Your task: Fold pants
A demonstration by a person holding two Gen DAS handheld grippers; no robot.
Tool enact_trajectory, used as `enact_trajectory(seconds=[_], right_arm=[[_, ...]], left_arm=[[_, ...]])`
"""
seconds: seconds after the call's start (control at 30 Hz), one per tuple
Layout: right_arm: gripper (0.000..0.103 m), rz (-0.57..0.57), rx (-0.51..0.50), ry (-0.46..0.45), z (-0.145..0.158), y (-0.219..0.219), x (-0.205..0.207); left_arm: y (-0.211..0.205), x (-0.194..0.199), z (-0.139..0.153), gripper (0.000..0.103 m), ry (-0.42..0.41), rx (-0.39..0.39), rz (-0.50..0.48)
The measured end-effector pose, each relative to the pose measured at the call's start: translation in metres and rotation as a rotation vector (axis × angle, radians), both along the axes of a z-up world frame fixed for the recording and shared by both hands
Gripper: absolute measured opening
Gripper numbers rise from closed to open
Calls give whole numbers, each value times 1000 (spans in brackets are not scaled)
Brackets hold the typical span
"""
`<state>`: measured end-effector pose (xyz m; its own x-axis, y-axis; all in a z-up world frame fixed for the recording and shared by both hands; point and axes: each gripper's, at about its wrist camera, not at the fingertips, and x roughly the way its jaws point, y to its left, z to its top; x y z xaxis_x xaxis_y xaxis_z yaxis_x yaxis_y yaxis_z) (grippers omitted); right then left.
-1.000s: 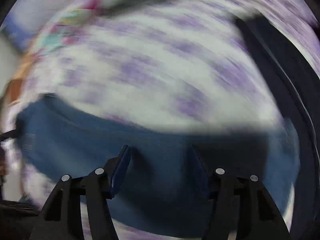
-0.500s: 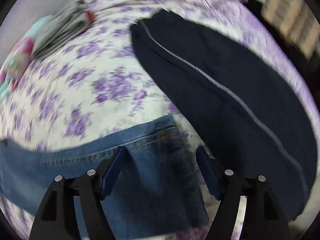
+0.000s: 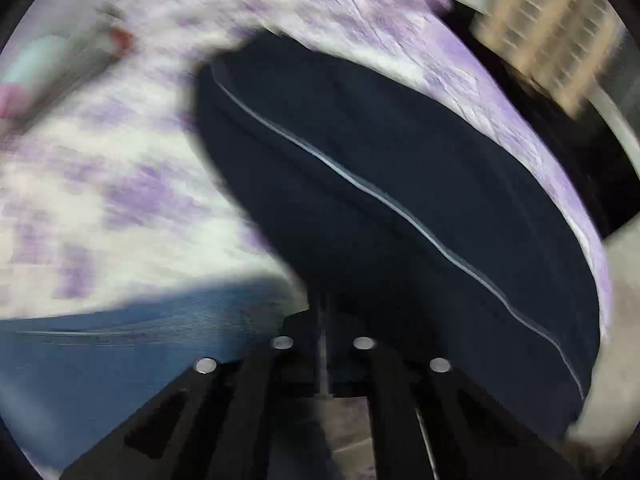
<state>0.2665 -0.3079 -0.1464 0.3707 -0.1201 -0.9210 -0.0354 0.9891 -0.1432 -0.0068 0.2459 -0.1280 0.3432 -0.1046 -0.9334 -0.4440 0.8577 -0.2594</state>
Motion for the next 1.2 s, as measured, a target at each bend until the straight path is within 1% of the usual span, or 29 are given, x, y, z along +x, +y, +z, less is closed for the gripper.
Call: enact_trajectory(seconds=[0.03,0.07,0.13,0.17,0.2,0.23,0.27,0.3,0.33,0.37,0.4,0.47,0.53,0.6,0.63,0.67,0.7,0.73,0.77,0.8,0.83,0.87,0.9,0.97,1.0,1.07,1.1,1.13,1.2], right_arm=[[2,-21,31,10,-2,-5,-1],[2,-28,47,-1,2,-7,-1],[6,-36,120,-44,25,-11,-8],[31,-26,143,-73,37,-12,-14],[75,-11,160,-97,50,-14,-21],[88,-3,174,-118,59,-16,-28],[91,4,199,-139,65,-18,-36],[91,10,263,-131,67,-24,-46],[91,3,308,-102,64,-28,-51],[91,-11,335,-74,59,-32,-54],[91,-53,351,-44,50,-40,-63],[91,-124,387,-21,37,-52,-72],[91,-202,489,39,18,-63,-78],[92,-242,597,71,5,-65,-81],[92,-253,624,77,0,-62,-81],[89,-245,630,86,-3,-54,-80],[78,-230,621,99,-5,-48,-80],[73,-241,582,112,-5,-45,-79],[62,-251,549,115,-4,-42,-75],[30,-252,560,111,-1,-44,-72],[26,-246,625,117,-1,-44,-70],[25,-257,650,122,6,-43,-69],[24,-243,634,111,13,-43,-66],[23,-157,576,63,46,-23,-66],[23,-74,533,36,66,-5,-66],[23,182,414,-38,111,44,-74],[23,340,357,-71,132,79,-84],[23,437,342,-77,143,103,-91],[25,611,346,-60,150,156,-111]], left_arm=[[-1,1,0,98,7,10,-4],[-3,2,1,98,15,16,-8],[-5,1,6,98,23,17,-20],[-5,0,9,98,21,12,-21],[-4,-2,13,98,13,2,-19],[-4,-4,19,98,1,-4,-17],[-4,-5,22,98,-9,-2,-16],[-4,-7,27,98,-23,4,-14],[-3,-10,29,98,-41,-1,-11],[-2,-11,29,98,-47,-11,-8],[-2,-11,26,98,-43,-14,-3],[-1,-11,16,98,-18,-15,12],[-4,-11,5,98,0,11,5],[-11,-8,2,98,7,60,-18],[-13,-7,0,98,16,78,-26],[-15,-5,0,98,24,88,-34],[-15,-4,0,98,30,93,-38],[-14,-4,0,98,31,87,-37],[-12,-5,1,98,27,73,-30],[-8,-6,2,98,14,49,-16],[-5,-8,2,98,2,27,-2],[-3,-9,2,98,-6,14,8],[-1,-12,3,98,-17,-2,18],[1,-14,5,98,-28,-21,35],[4,-17,6,98,-32,-43,54],[8,-18,10,98,-31,-73,84],[9,-18,15,98,-36,-82,101],[8,-17,19,98,-42,-85,114],[8,-17,27,98,-65,-90,125]])
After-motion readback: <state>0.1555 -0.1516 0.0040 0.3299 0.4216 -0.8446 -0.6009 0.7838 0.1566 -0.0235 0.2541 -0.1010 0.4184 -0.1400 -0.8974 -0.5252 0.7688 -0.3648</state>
